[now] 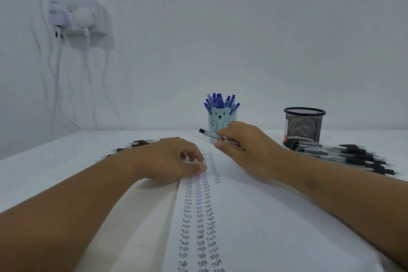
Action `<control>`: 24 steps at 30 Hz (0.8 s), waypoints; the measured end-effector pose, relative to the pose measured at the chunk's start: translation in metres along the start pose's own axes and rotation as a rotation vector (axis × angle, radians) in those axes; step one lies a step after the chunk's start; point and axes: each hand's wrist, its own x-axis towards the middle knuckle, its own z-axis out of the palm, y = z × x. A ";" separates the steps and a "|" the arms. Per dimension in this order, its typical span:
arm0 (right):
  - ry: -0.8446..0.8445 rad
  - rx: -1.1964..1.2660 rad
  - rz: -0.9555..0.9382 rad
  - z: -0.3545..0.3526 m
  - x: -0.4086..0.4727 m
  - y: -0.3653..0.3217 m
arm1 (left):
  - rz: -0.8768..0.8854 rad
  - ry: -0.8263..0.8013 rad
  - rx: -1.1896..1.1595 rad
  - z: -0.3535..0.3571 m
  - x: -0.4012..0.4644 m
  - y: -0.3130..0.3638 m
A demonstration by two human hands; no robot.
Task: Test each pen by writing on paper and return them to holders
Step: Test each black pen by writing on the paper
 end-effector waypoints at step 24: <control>-0.381 -0.732 0.537 -0.119 0.000 0.060 | 0.169 0.074 0.072 0.023 0.007 0.014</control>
